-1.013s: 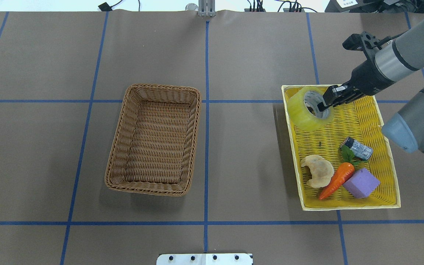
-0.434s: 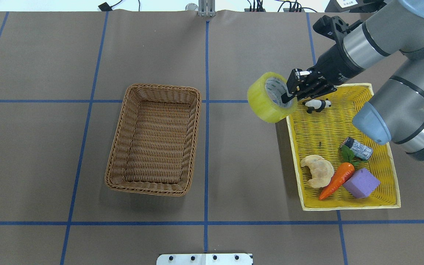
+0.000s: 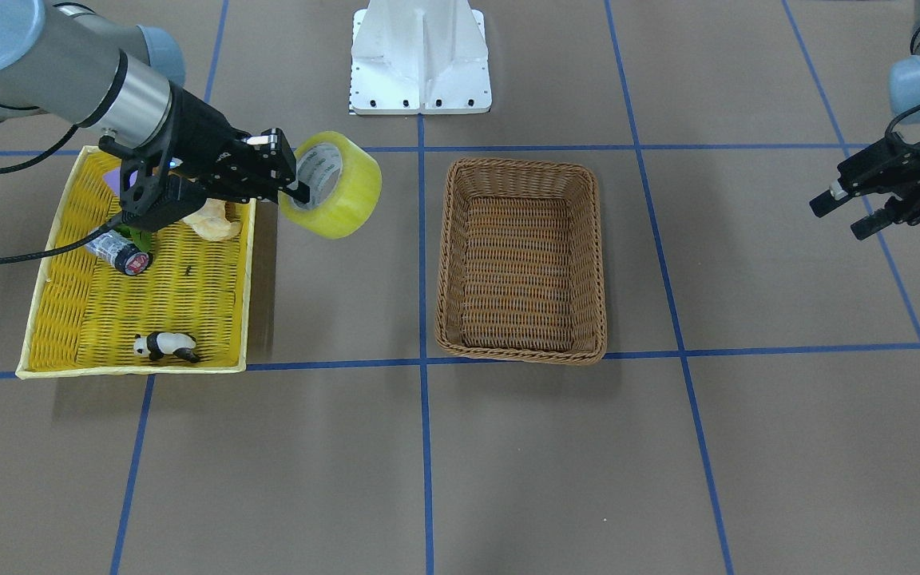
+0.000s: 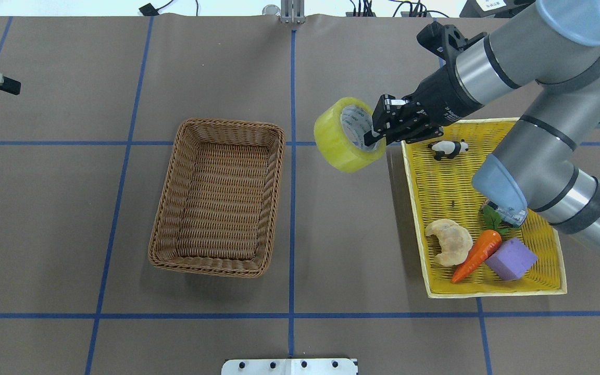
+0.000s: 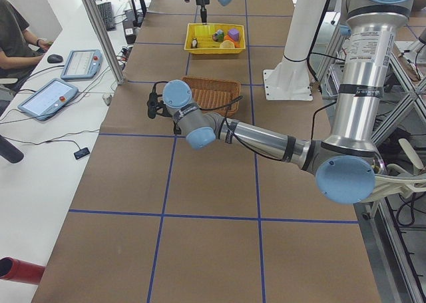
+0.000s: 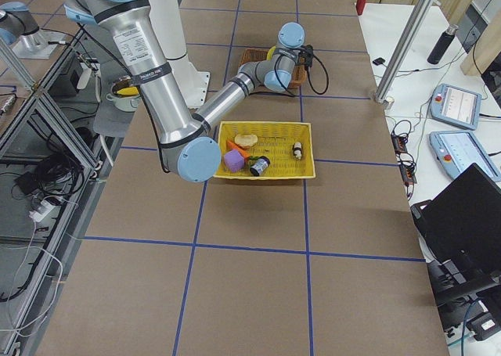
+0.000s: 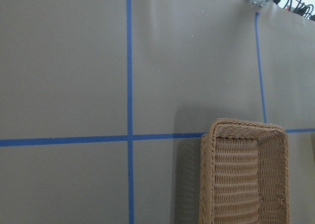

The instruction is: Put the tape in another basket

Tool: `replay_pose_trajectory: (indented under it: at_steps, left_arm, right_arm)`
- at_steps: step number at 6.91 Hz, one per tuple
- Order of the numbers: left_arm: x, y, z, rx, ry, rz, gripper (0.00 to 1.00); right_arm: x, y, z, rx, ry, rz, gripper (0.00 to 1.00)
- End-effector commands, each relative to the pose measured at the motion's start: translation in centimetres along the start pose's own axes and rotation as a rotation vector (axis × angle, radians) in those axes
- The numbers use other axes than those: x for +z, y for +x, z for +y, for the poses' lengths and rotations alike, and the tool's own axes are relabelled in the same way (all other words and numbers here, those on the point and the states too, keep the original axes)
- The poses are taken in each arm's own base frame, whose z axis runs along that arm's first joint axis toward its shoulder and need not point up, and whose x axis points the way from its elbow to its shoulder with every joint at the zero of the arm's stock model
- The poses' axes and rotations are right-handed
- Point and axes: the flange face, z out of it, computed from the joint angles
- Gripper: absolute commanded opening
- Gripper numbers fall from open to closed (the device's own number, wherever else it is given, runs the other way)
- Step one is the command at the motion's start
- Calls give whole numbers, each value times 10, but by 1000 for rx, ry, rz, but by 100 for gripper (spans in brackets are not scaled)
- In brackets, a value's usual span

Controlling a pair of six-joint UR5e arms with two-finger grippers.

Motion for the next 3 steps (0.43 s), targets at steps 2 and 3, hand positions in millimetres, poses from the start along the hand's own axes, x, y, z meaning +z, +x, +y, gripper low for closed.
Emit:
replay_pose_trajectory:
  at_steps: [2,3]
  left_arm:
    - [27,34,14,-80,43,92,98]
    - [34,57,23,-148,26,165,98]
  right_arm:
    - [36,-23,42,59,6,-137,0]
    - [39,-26,51,68,-12,-171,0]
